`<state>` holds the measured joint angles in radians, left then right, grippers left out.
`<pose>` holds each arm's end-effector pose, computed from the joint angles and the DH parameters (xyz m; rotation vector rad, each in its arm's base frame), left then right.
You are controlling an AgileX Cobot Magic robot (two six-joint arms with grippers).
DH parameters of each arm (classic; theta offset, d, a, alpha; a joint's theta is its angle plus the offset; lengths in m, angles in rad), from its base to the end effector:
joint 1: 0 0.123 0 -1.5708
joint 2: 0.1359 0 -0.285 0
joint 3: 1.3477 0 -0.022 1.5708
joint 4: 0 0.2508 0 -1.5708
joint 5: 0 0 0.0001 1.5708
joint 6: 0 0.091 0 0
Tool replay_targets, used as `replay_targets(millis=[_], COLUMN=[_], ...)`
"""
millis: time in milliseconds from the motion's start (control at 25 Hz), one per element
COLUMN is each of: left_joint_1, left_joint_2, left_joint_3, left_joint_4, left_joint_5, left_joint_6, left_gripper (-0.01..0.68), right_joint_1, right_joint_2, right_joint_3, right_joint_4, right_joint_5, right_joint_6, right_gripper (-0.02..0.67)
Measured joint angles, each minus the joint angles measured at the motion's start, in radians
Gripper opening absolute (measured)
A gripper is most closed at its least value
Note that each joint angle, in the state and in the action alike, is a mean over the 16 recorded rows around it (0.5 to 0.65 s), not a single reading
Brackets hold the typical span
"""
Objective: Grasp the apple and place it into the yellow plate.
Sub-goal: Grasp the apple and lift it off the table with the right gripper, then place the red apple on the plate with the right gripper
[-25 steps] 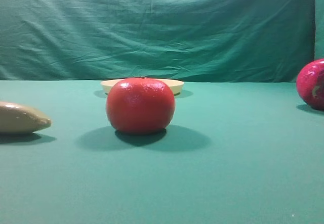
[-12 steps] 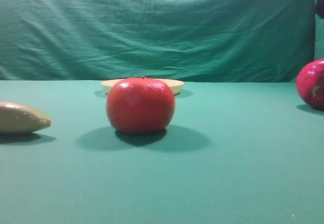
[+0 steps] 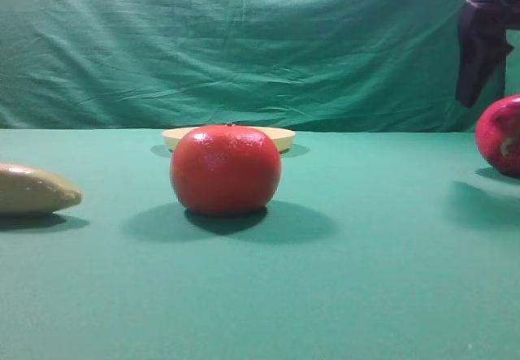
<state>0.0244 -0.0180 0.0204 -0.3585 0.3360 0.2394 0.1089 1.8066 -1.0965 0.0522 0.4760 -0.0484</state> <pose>0.0532 -0.0093 0.1789 -0.0299 1.8031 -0.1588 0.3590 0.0414 0.1790 -0.1557 2.6658 0.0662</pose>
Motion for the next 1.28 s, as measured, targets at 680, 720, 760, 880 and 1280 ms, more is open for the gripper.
replay_targets(millis=[680,720,760,880,1280], left_joint_1=[0.0,0.0,0.0,0.0,0.0], left_joint_2=[0.0,0.0,0.0,0.0,0.0], left_joint_3=[0.0,0.0,0.0,0.0,0.0], left_joint_4=[0.0,0.0,0.0,0.0,0.0], left_joint_5=[0.0,0.0,0.0,0.0,0.0], left_joint_6=[0.0,0.0,0.0,0.0,0.0], left_gripper=[0.157,0.157,0.157,0.157,0.157], right_joint_1=[0.168,0.19,0.213,0.277,0.385], right_joint_2=[0.089,0.103,0.119,0.178,0.385], right_joint_3=[-0.365,-0.398,-0.431,-0.52,-0.716], right_joint_4=[0.053,0.057,0.059,0.064,0.068], right_joint_5=[-0.045,-0.054,-0.065,-0.097,-0.167], right_joint_6=[-0.044,-0.051,-0.058,-0.081,-0.125], right_gripper=[0.497,0.497,0.497,0.497,0.514])
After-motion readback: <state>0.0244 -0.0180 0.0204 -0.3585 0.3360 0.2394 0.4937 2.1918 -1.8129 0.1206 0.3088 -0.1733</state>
